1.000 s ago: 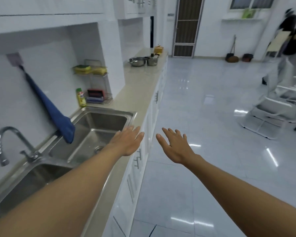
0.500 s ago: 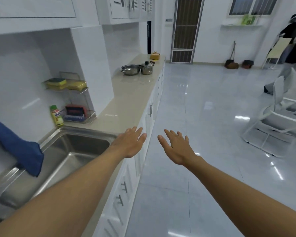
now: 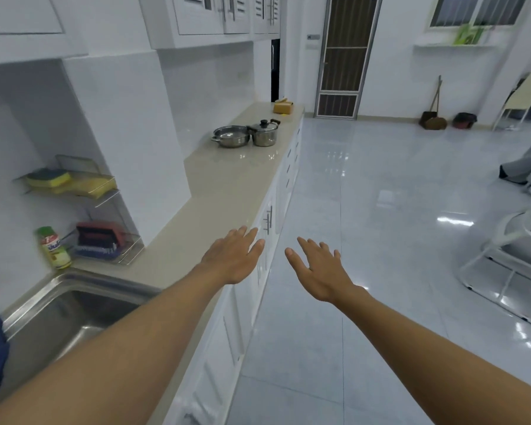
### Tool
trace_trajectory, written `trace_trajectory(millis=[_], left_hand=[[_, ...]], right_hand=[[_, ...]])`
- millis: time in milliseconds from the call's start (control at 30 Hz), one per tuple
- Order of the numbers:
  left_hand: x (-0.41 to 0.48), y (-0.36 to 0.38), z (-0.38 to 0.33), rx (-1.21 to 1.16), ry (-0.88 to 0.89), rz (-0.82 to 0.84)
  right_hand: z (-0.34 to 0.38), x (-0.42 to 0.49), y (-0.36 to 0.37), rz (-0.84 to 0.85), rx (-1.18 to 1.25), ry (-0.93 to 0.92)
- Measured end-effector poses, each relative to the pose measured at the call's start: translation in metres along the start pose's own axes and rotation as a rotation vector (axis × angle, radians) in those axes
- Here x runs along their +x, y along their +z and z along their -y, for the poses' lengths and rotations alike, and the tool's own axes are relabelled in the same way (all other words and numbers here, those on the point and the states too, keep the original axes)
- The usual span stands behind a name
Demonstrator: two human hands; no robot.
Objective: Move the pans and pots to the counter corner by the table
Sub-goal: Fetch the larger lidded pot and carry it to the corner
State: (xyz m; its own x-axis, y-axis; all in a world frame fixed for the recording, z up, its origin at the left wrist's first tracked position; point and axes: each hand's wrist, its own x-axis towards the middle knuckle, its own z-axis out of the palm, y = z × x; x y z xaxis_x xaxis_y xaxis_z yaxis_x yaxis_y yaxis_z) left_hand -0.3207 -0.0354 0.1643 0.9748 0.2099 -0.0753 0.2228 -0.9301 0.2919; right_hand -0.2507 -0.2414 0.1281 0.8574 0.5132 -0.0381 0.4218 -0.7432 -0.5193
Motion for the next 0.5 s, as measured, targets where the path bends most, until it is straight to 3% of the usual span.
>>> trace_trajectory(millis=[500], left_hand=[[0.263, -0.038, 0.027, 0.012, 0.075, 0.039]], right_hand=[[-0.032, 0.24, -0.045, -0.044, 0.004, 0.076]])
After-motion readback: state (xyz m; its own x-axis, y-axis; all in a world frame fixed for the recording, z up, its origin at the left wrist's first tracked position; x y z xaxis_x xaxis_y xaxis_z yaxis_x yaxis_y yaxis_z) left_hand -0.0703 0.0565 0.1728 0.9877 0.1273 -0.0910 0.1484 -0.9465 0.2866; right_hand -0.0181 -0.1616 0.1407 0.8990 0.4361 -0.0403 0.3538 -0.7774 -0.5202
